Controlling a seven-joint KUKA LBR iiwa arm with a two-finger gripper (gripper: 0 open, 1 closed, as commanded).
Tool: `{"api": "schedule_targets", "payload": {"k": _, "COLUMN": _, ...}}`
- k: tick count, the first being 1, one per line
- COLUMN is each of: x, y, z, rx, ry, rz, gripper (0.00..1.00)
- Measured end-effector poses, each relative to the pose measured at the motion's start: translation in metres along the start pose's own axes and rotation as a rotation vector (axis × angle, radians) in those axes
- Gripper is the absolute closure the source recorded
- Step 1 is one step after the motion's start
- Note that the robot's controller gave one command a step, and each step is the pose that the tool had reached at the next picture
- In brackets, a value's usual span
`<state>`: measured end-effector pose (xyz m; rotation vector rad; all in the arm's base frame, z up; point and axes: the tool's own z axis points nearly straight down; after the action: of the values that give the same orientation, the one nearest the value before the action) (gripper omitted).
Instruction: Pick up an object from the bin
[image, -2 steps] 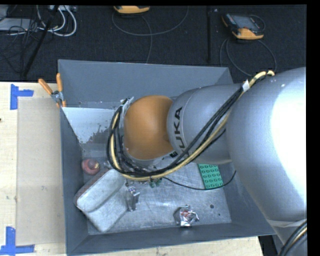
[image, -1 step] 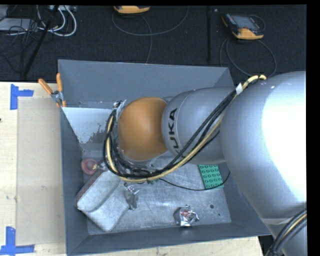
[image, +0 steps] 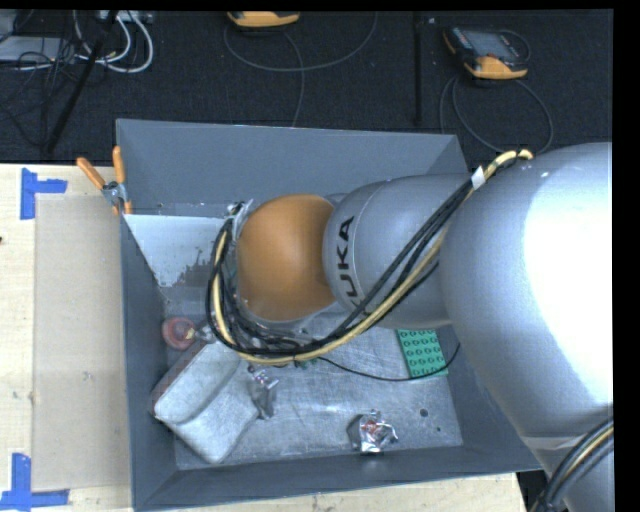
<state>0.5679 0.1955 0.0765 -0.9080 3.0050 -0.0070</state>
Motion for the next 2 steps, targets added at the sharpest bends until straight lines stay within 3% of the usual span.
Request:
{"api": "schedule_targets", "payload": {"k": 1, "x": -0.007, "y": 0.004, "z": -0.162, "rx": -0.003, "ry": -0.007, "rz": -0.228, "gripper": 1.00}}
{"api": "schedule_targets", "payload": {"k": 2, "x": 0.010, "y": 0.014, "z": -0.064, "rx": -0.008, "ry": 0.004, "rz": -0.406, "gripper": 1.00}}
